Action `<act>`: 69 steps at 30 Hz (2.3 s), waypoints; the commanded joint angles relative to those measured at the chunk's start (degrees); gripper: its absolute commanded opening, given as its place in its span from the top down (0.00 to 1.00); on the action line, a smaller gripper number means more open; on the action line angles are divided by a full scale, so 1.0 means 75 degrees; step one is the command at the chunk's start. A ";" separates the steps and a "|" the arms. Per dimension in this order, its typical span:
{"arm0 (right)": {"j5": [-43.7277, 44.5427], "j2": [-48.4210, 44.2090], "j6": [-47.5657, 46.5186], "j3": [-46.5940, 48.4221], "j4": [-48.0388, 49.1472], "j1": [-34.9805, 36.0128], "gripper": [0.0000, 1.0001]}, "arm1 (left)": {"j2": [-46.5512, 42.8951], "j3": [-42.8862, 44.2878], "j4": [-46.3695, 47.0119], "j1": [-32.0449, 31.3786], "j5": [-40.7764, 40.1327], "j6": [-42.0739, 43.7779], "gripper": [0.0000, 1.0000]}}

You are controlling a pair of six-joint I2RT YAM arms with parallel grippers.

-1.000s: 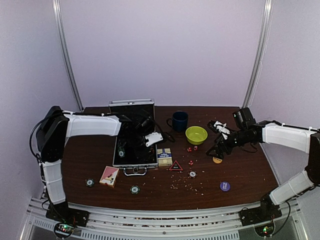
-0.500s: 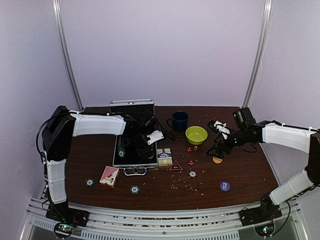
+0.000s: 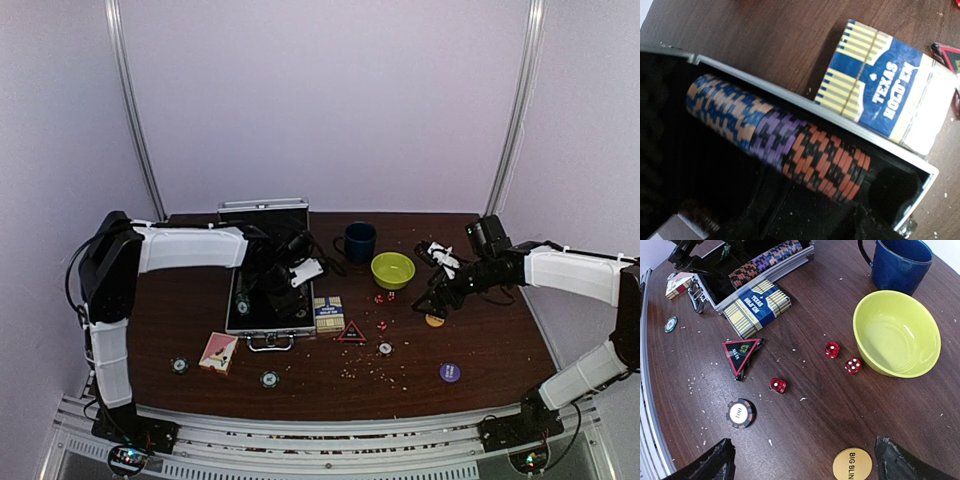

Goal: Pack up texas hold em set

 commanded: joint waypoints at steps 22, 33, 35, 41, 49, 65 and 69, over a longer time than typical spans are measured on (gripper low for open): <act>-0.1457 0.0082 -0.0789 0.0156 -0.0746 -0.0049 0.03 | -0.2891 -0.3073 -0.2618 0.0860 0.0887 -0.4879 0.02; -0.1415 0.0089 -0.0803 0.0103 -0.0711 -0.0049 0.03 | -0.2561 -0.3672 -0.1861 0.1255 0.1349 -0.4642 0.05; -0.1415 0.0098 -0.0801 0.0095 -0.0718 -0.0049 0.03 | -0.2449 -0.3569 -0.1768 0.1261 0.1427 -0.4631 0.08; -0.1415 0.0138 -0.0795 0.0091 -0.0692 -0.0051 0.03 | -0.2153 -0.3390 -0.1638 0.1257 0.1457 -0.4689 0.13; -0.1416 0.0194 -0.0789 0.0091 -0.0687 -0.0049 0.03 | -0.2190 -0.3318 -0.1951 0.1258 0.0972 -0.4918 0.24; -0.1415 0.0213 -0.0827 0.0103 -0.0693 -0.0049 0.04 | -0.2059 -0.3389 -0.1946 0.1262 0.0875 -0.5179 0.27; -0.1421 0.0213 -0.0821 0.0103 -0.0699 -0.0049 0.04 | -0.2008 -0.3375 -0.1951 0.1263 0.0860 -0.5249 0.28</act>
